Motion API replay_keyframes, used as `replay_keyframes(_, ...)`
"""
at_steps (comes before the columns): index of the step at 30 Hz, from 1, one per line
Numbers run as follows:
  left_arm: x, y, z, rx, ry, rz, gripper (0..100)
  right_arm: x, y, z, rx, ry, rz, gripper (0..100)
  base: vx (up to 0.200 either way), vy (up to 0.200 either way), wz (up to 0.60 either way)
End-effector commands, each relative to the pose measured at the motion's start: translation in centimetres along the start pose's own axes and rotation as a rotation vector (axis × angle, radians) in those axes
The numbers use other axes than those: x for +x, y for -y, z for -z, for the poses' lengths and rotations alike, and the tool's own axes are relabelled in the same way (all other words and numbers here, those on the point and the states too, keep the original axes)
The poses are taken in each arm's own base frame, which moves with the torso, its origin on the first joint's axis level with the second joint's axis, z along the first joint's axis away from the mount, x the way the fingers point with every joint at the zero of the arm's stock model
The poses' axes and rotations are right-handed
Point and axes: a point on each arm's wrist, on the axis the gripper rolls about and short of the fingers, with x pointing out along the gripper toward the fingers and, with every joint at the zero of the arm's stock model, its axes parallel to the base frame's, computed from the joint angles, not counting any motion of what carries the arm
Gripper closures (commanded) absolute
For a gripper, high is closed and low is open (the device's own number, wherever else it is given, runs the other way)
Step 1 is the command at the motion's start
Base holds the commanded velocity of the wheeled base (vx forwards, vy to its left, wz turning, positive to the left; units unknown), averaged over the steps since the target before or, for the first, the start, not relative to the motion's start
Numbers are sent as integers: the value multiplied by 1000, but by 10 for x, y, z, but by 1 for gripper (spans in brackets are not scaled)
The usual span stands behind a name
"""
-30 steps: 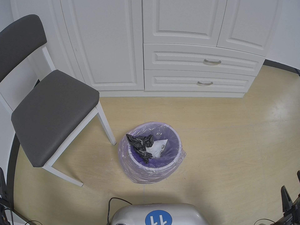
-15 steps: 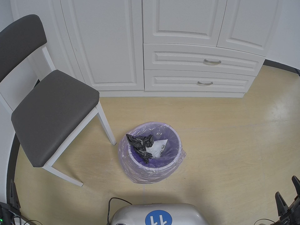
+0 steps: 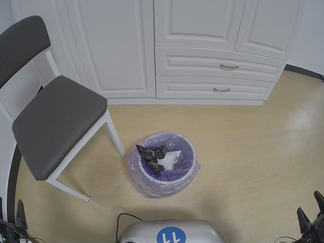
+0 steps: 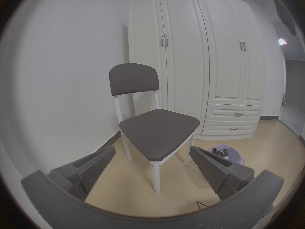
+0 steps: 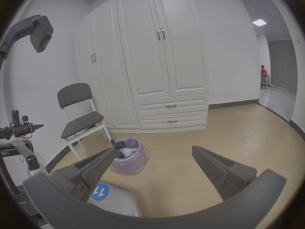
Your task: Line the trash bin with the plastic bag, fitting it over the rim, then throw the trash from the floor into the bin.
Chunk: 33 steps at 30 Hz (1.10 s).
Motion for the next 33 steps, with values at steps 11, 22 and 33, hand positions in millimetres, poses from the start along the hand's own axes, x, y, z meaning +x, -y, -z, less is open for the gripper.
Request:
replay_keyframes(11, 0, 2, 6, 2, -14, 102, 0, -1, 5, 4, -36, 13, 212, 0, 0, 0, 0)
replay_keyframes(22, -1, 5, 11, 44, -67, 267, 0, -1, 6, 6, -21, 0, 246, 0, 0, 0, 0)
replay_keyframes(33, -1, 5, 11, 39, -66, 265, 0, -1, 5, 10, -99, -53, 184, 0, 0, 0, 0)
